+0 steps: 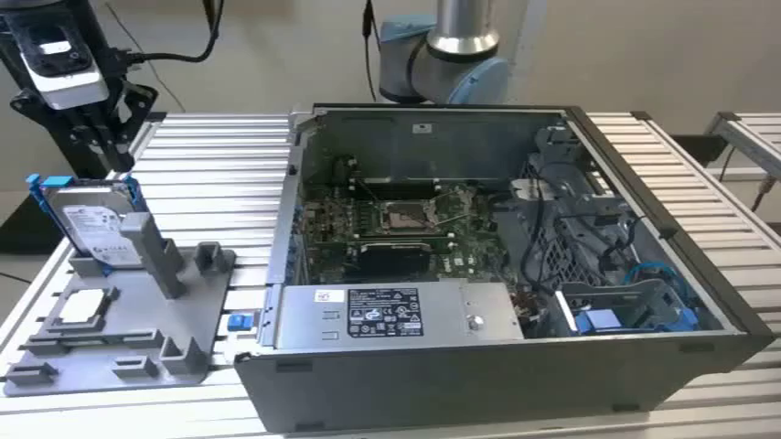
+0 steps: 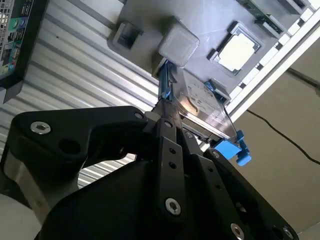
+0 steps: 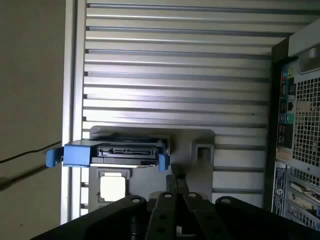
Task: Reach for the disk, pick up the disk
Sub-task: 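Reach for the disk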
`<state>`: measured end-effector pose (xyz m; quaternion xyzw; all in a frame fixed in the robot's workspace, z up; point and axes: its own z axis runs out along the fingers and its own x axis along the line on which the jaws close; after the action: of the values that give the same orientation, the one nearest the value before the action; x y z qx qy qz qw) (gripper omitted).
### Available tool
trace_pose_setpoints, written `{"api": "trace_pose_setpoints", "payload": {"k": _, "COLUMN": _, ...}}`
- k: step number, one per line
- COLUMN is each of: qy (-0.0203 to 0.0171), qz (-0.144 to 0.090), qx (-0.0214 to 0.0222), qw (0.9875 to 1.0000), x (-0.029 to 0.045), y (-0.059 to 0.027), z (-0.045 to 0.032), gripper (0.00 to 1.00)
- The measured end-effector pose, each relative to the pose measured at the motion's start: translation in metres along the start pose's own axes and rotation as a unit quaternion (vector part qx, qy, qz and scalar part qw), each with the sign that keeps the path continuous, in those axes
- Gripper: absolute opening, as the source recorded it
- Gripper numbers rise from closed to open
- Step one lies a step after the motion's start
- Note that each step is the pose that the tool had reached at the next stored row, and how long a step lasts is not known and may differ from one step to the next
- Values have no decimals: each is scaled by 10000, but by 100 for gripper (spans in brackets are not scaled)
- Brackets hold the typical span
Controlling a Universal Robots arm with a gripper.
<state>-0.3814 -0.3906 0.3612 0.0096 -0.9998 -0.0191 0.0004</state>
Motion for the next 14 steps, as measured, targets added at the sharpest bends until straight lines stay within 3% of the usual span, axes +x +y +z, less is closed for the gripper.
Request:
{"api": "trace_pose_setpoints", "payload": {"k": 11, "qy": 0, "qz": 0, "qx": 0, "qw": 10000, "x": 0, "y": 2, "z": 0, "gripper": 0}}
{"api": "trace_pose_setpoints", "payload": {"k": 14, "qy": 0, "qz": 0, "qx": 0, "qw": 10000, "x": 19, "y": 58, "z": 2, "gripper": 0}}
